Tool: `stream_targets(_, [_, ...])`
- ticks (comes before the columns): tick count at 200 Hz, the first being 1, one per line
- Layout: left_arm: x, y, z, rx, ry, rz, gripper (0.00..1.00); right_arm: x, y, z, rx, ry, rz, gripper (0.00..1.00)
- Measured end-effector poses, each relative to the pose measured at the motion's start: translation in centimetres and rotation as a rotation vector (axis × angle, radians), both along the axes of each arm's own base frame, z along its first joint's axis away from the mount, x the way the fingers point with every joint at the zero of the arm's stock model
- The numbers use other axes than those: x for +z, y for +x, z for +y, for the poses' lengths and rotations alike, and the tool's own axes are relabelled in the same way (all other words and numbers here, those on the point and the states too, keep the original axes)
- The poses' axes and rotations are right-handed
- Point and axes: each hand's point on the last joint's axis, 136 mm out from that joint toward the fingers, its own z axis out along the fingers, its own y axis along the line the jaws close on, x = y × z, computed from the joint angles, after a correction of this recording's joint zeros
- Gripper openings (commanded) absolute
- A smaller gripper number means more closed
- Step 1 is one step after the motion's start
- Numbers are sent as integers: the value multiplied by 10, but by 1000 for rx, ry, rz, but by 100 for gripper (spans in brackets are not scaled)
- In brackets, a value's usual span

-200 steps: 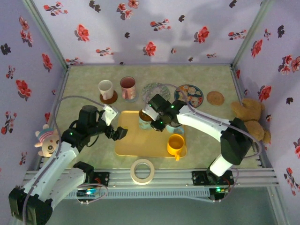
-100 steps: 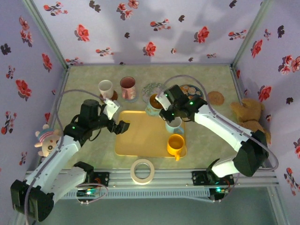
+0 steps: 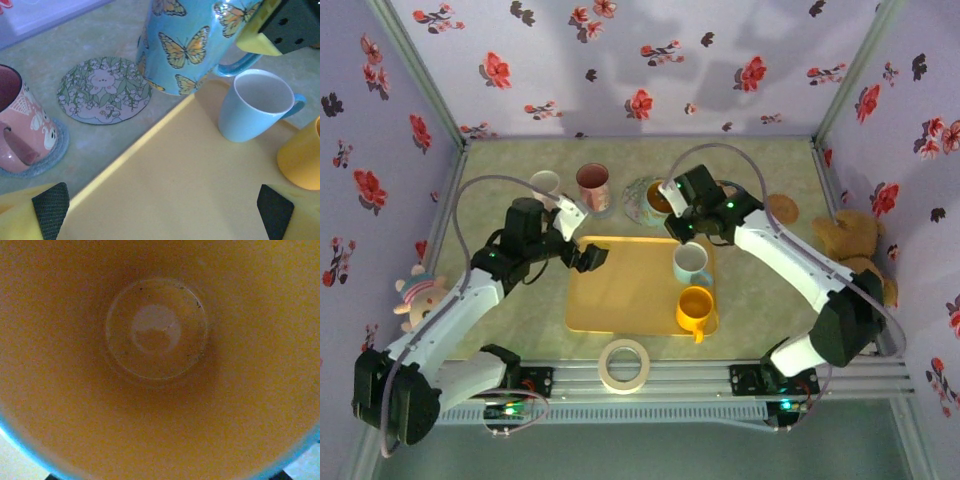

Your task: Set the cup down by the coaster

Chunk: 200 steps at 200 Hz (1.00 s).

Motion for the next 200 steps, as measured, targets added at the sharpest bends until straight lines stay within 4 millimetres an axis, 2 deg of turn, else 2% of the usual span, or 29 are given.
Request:
stream_targets(28, [0,7,-6,-6,-9,-18,100,-5,18,-5,-51,-47,2,0])
stream_targets(81, [-3,19,-13,-6,-21,-37,100,-33,47,-12,-116,-110,57,0])
stream_targets(163, [-12,29,-18,-2,-36,-46,100,-46,107,1,-164,-120,56,0])
stream_targets(200, [-19,31,-19,0,-31,-31,100,-58,125,5,-182,-125,69,0])
